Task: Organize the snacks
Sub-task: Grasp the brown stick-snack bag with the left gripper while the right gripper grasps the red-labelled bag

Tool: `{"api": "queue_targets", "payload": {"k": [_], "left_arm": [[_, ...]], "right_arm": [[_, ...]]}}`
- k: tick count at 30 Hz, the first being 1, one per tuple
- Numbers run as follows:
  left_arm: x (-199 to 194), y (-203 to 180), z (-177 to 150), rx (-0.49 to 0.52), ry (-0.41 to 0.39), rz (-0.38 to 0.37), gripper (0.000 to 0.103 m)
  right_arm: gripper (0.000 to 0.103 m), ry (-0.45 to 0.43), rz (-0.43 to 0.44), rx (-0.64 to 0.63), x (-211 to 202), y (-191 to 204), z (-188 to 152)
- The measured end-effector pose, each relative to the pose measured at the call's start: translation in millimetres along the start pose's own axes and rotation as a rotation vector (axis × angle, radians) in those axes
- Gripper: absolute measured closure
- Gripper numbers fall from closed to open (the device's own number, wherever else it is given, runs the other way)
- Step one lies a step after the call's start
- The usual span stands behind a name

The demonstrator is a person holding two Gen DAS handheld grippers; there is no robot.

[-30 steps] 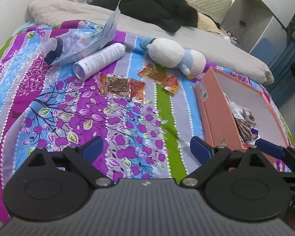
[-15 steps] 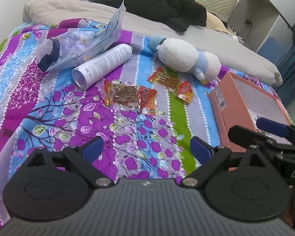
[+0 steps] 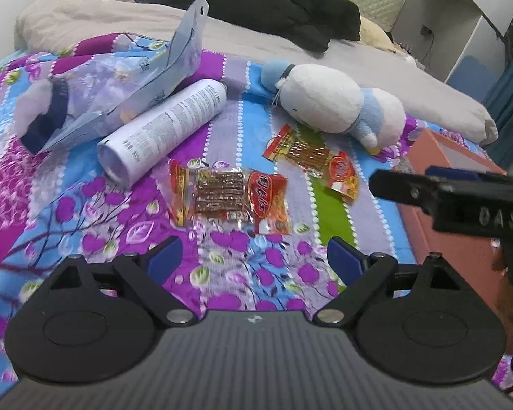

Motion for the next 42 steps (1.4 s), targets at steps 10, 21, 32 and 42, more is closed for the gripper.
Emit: {"api": "queue_targets", "payload": {"k": [10, 21, 32, 42], "left_arm": [[69, -6, 22, 0.057, -0.038, 0.063, 0.009], [119, -6, 28, 0.049, 0.005, 0.112, 0.017], [124, -3, 32, 0.041, -0.013, 0.129, 0.033], [109, 13, 36, -0.079, 0.009, 0.041, 0.050]], "right_arm": [[0.010, 0.084, -0.023, -0.038, 87, -31, 27], [0.010, 0.240, -0.042, -0.182, 168, -57, 44], [0.000, 0.333, 0.078, -0.066, 201, -81, 34], [0.042, 0.312, 0.058, -0.060, 179, -75, 34]]}}
Point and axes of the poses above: each gripper's, at about its wrist camera, not at the fingertips, and x roughly the way its jaws point, y to its left, z to its top, the point moved 2 cm from there along x, roughly the way its jaws point, and after that the axes turned 7 degrees about z, right-handed, at the moved point
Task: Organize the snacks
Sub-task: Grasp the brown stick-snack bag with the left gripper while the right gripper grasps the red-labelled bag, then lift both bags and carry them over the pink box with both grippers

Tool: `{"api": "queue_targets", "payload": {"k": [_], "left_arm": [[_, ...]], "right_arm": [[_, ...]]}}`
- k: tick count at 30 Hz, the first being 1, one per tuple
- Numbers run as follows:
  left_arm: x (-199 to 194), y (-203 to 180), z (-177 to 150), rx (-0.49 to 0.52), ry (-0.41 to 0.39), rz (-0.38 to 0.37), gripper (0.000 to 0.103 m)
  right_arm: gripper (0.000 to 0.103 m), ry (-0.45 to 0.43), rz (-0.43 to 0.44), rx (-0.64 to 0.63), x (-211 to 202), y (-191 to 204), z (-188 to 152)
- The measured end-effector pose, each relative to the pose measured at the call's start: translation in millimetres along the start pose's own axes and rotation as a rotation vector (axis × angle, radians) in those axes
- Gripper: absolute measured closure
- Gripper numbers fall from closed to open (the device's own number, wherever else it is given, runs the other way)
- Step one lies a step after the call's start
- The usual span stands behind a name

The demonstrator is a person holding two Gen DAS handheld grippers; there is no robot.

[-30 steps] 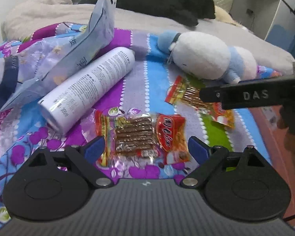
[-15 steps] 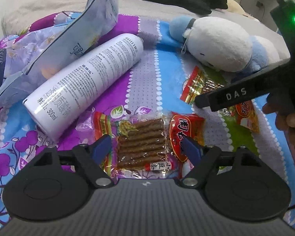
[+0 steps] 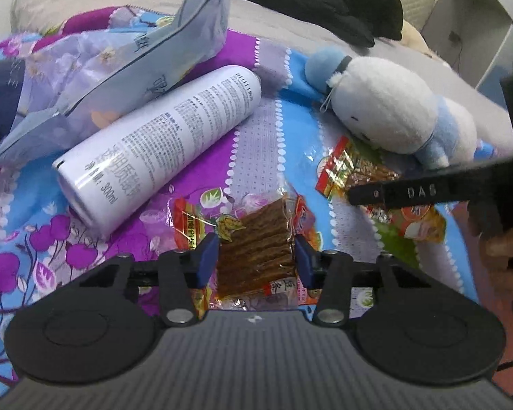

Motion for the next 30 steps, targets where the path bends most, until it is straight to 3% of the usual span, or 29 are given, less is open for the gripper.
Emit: {"api": "queue_targets", "payload": {"k": [5, 6, 12, 13, 19, 26, 30], "left_arm": [[-13, 5, -6, -0.053, 0.018, -0.026, 0.054], [-16, 6, -7, -0.064, 0.019, -0.034, 0.066], [-43, 13, -19, -0.115, 0.025, -0.046, 0.077], [-46, 14, -21, -0.122, 0.028, -0.045, 0.078], [-81, 19, -39, -0.146, 0.015, -0.038, 0.094], [-125, 27, -59, -0.206, 0.016, -0.063, 0.095], [-149, 25, -70, -0.224, 0.010, -0.080, 0.095]], "right_arm": [[0.044, 0.002, -0.014, 0.013, -14, 8, -9], [0.045, 0.003, -0.017, 0.017, -18, 10, -13], [0.049, 0.009, -0.021, 0.010, -40, 33, -39], [0.070, 0.011, -0.018, 0.018, -43, 36, -45], [0.075, 0.024, 0.012, 0.072, -61, 55, -78], [0.093, -0.017, 0.043, 0.108, -95, 73, -95], [0.093, -0.043, 0.030, 0.114, -121, 87, -109]]}}
Point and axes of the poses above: each gripper's, at about its wrist camera, not at the fingertips, and x roughly the way its jaws point, y to its left, z to its top, the point moved 2 cm from there along x, roughly the way its jaws point, and after that the axes turned 7 degrees about z, right-handed, at the moved point
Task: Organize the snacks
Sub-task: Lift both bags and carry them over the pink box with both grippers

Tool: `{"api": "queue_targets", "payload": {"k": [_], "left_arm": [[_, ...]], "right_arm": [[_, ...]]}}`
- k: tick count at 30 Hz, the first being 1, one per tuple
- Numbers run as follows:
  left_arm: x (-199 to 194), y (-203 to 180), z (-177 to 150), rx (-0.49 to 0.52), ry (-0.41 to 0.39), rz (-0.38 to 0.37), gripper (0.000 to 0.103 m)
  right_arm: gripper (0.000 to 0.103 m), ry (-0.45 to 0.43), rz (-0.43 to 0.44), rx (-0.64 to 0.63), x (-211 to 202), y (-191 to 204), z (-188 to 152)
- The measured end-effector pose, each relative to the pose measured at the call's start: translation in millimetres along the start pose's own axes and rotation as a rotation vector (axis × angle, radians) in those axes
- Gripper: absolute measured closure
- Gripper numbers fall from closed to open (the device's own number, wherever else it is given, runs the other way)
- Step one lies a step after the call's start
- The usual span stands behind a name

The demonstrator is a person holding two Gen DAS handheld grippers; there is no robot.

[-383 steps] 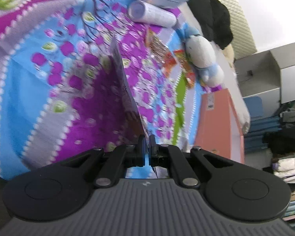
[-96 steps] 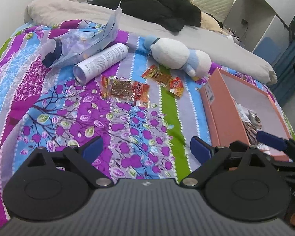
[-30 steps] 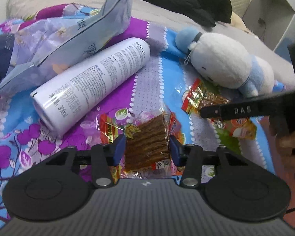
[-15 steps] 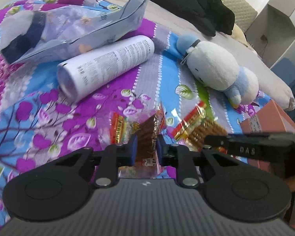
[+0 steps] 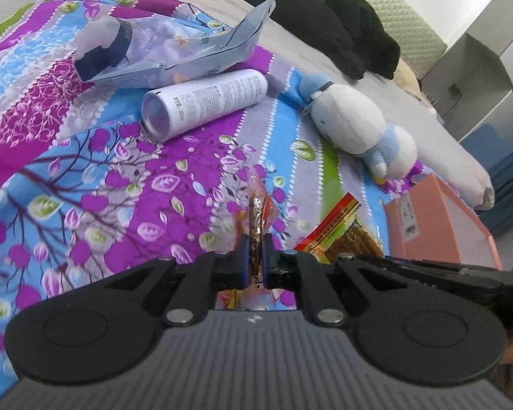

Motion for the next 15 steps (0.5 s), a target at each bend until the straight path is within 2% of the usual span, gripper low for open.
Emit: {"api": "queue_targets", "payload": {"k": [15], "left_arm": [[-81, -36, -31, 0.064, -0.051, -0.036, 0.095]], "right_arm": [[0.093, -0.152, -0.066, 0.063, -99, 29, -56]]}}
Point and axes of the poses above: each gripper's, at about its wrist camera, not at the fingertips, and x roughly the way its jaws point, y to its left, z to its top, the point moved 2 cm from there along x, roughly the way its jaws point, and after that the axes turned 7 degrees about z, right-handed, at the moved point
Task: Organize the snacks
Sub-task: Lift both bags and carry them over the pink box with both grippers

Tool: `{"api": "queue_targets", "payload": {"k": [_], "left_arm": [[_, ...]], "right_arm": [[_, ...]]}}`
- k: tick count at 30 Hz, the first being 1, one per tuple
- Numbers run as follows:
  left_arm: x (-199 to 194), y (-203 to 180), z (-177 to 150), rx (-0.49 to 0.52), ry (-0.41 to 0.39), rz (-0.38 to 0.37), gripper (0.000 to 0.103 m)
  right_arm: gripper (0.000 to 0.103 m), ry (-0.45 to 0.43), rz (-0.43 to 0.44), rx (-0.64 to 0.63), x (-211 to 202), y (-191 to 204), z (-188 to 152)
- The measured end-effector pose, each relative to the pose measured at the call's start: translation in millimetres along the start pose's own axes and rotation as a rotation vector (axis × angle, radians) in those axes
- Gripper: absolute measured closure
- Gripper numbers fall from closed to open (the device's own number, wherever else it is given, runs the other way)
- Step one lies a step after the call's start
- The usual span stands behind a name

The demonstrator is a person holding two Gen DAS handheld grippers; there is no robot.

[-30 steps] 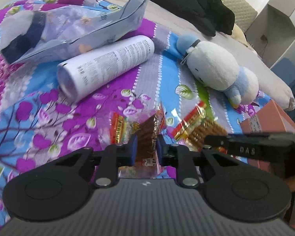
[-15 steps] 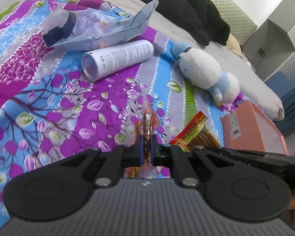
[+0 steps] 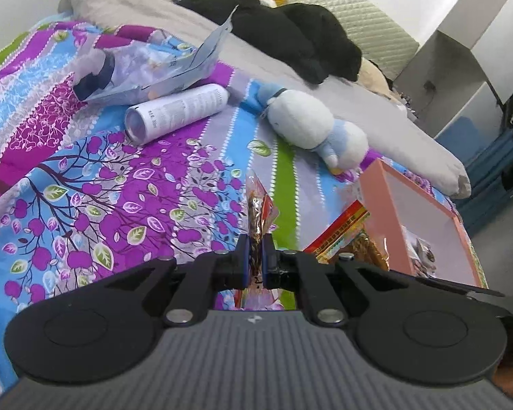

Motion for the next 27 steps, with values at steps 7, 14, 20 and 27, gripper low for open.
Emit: {"api": "queue_targets", "payload": {"k": [7, 14, 20, 27], "left_arm": [[-35, -16, -12, 0.021, -0.027, -0.017, 0.095], [-63, -35, -17, 0.045, -0.047, -0.057, 0.095], [-81, -58, -17, 0.081, -0.070, -0.103, 0.095], [-89, -95, -24, 0.144, -0.066, -0.173, 0.095]], "right_arm": [[0.093, -0.063, -0.017, 0.002, -39, 5, -10], [0.093, -0.126, -0.027, 0.010, -76, 10, -16], [0.093, -0.175, -0.049, 0.008, -107, 10, -23], [0.093, -0.235, -0.117, 0.026, -144, -8, -31]]}}
Point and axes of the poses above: each gripper's, at about its wrist camera, not at the fingertips, and x roughly the way its jaws point, y to its left, z to its top, the point moved 2 cm from there along x, roughly the way its jaws point, and after that the axes turned 7 degrees about z, right-handed, at the moved point
